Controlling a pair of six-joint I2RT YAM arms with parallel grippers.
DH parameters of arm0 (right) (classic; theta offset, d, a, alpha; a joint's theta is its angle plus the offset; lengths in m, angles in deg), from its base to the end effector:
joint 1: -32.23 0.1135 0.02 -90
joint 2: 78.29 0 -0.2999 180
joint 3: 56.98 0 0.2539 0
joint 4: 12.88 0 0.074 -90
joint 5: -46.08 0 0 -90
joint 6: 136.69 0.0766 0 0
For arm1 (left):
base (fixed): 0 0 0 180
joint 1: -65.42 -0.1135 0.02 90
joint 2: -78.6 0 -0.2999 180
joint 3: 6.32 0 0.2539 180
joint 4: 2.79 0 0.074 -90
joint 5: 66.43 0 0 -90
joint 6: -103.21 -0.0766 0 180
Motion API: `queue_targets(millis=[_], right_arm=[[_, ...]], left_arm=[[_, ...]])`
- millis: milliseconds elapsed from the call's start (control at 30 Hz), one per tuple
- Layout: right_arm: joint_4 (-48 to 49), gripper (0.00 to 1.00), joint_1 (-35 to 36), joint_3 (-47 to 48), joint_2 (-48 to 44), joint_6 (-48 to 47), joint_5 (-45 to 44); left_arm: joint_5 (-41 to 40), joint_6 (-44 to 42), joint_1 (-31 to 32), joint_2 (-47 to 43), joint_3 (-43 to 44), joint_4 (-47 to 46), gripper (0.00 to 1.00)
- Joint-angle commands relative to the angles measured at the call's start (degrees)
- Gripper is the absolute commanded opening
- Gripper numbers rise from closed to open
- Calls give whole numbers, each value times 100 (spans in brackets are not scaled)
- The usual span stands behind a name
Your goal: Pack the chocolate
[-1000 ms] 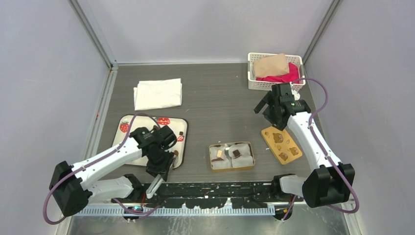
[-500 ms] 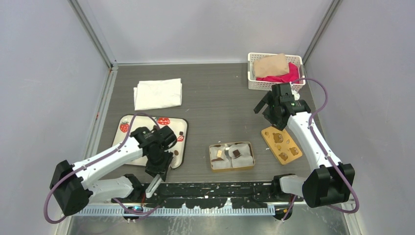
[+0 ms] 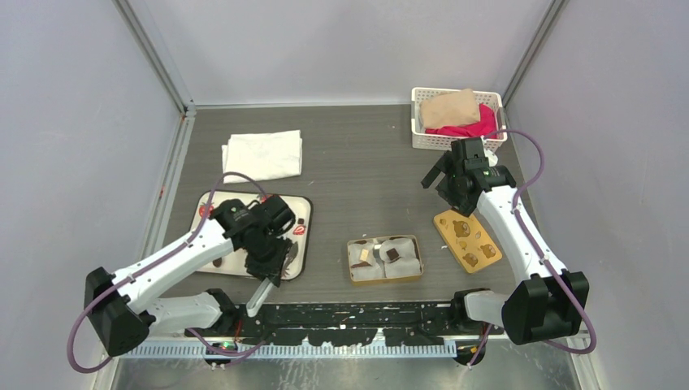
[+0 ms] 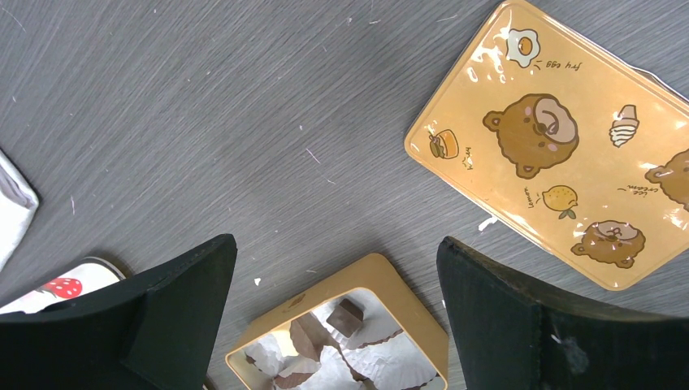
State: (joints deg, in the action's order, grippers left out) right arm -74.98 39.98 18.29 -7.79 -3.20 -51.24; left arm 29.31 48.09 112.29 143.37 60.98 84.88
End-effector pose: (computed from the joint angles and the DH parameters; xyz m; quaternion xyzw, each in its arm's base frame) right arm 0.2529 0.0246 0.2911 0.3110 0.9060 0.0661 0.2796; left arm 0.1028 -0.1209 0.2463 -0.1063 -0.9922 0.0655 0.0007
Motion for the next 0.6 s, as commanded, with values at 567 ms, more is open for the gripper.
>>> queue_targets(millis=[567], right_arm=[[-343,99,-13,-84,-926,-22,-292]], left_arm=[[1775,-1807,1484,2470,2686,-925,0]])
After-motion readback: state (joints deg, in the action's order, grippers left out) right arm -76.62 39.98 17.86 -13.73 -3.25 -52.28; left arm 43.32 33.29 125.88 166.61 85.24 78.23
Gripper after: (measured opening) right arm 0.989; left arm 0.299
